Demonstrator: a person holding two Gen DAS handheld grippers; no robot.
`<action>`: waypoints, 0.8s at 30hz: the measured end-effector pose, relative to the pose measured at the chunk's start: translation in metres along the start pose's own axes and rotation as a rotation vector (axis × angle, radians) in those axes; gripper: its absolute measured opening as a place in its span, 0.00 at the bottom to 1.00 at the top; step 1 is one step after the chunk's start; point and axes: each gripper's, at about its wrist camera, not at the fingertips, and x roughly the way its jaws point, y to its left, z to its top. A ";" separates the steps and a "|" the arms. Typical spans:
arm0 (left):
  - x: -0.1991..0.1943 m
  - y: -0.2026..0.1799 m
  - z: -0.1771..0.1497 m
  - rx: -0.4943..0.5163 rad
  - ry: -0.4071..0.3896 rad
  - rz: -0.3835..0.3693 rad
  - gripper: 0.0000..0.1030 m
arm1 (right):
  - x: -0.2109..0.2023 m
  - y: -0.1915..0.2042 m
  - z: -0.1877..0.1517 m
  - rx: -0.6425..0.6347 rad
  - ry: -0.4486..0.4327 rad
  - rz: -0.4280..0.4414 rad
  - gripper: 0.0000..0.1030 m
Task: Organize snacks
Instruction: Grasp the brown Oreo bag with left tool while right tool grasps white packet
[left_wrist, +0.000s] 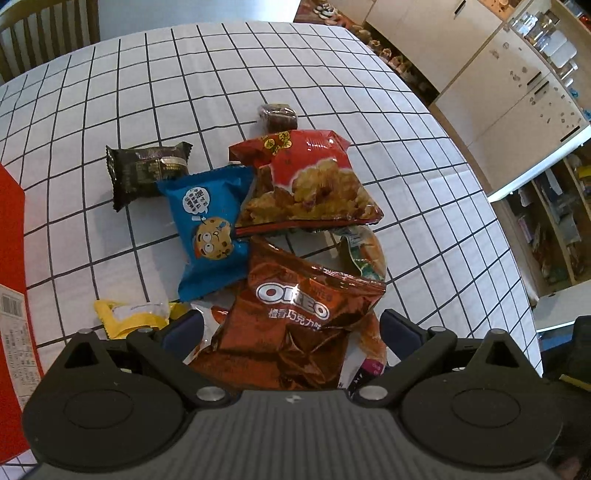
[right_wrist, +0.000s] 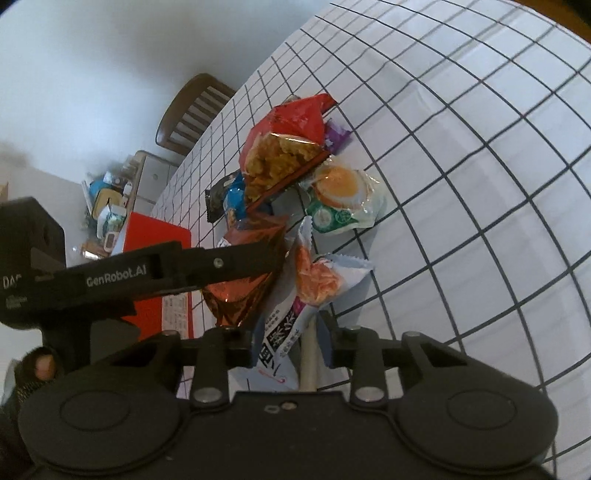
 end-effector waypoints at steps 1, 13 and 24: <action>0.001 0.000 0.000 -0.001 0.000 -0.003 0.99 | 0.000 -0.002 0.001 0.014 -0.003 0.005 0.27; -0.006 0.000 -0.003 0.002 -0.021 0.002 0.71 | 0.006 -0.016 0.006 0.101 -0.007 0.028 0.13; -0.022 0.005 -0.014 -0.075 -0.089 0.034 0.42 | -0.004 -0.013 0.007 0.062 -0.032 0.033 0.05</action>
